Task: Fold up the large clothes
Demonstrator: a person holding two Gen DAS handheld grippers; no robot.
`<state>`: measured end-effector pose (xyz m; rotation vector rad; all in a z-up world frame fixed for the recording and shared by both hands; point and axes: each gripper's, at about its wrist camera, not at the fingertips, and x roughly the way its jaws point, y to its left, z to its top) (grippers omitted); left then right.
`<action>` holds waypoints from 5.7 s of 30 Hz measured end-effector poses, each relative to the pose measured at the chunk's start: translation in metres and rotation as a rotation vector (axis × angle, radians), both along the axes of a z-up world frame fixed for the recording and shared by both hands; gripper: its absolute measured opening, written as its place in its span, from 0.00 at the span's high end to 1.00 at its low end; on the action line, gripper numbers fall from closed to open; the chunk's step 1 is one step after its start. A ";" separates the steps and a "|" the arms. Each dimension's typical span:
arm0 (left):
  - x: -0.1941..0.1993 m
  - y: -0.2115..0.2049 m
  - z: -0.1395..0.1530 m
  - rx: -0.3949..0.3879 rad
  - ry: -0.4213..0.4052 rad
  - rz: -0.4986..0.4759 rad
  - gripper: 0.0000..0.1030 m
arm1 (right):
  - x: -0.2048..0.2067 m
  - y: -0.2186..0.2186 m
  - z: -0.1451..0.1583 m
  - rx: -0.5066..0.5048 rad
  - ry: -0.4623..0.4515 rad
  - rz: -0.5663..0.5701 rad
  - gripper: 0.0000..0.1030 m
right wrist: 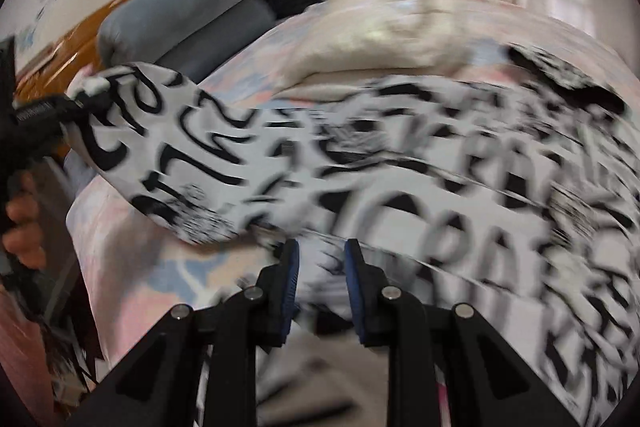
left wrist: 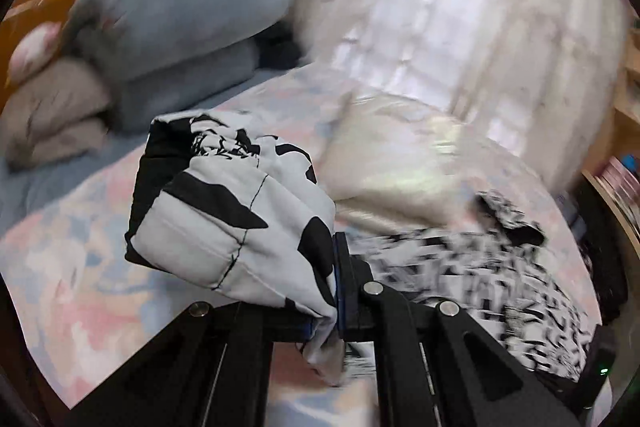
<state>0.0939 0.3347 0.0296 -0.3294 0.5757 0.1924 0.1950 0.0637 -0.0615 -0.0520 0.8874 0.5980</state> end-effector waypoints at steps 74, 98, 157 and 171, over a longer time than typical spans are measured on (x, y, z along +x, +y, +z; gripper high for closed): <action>0.054 -0.121 -0.177 -0.049 0.399 0.011 0.29 | 0.064 -0.173 0.072 0.006 -0.370 -0.362 0.82; 0.063 -0.116 -0.125 -0.011 0.267 -0.116 0.29 | 0.096 -0.250 -0.045 0.136 0.155 -0.513 0.41; 0.133 -0.199 -0.164 0.213 0.361 -0.155 0.07 | 0.102 -0.148 -0.040 0.036 0.074 -0.230 0.58; 0.122 -0.176 -0.178 0.186 0.467 -0.144 0.09 | 0.078 -0.204 -0.053 -0.007 0.052 -0.397 0.57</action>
